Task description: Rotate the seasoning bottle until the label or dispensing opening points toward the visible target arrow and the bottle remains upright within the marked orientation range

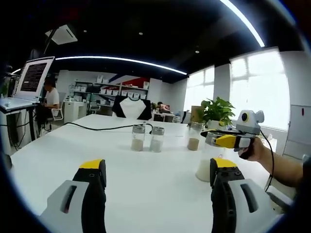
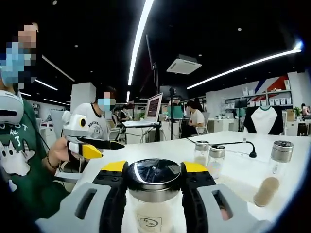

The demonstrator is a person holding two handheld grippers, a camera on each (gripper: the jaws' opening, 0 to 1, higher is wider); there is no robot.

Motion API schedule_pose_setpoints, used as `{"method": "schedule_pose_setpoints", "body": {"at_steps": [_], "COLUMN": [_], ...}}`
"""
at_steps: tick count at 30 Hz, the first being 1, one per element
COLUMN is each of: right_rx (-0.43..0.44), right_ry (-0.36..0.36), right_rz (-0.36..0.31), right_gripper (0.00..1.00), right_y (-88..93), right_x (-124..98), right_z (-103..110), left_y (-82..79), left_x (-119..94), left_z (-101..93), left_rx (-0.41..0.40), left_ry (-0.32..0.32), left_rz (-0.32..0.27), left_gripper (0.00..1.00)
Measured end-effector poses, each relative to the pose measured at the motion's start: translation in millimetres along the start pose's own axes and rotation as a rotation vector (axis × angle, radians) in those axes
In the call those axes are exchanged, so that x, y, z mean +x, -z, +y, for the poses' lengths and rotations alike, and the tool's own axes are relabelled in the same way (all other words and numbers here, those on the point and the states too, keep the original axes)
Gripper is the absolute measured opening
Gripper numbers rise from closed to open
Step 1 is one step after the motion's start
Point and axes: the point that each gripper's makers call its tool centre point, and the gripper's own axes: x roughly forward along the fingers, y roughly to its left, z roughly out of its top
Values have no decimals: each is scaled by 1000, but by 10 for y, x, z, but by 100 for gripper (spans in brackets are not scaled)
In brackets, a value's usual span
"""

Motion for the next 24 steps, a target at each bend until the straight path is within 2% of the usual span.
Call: {"method": "schedule_pose_setpoints", "body": {"at_steps": [11,19,24], "right_rx": [-3,-10,-17], "right_ry": [4,39,65], "right_rz": [-16,-5,32], "right_gripper": [41,41,41], "right_y": [3,8,16], "right_x": [7,21,48], "right_z": [-2,-21,-35], "left_y": [10,15,45], "left_x": [-15,-16,-4], "left_z": [15,0,8], "left_rx": [-3,-3,-21], "left_ry": [-5,0,5], "left_rz": [-2,-2,3], "left_gripper": [93,93,93]}}
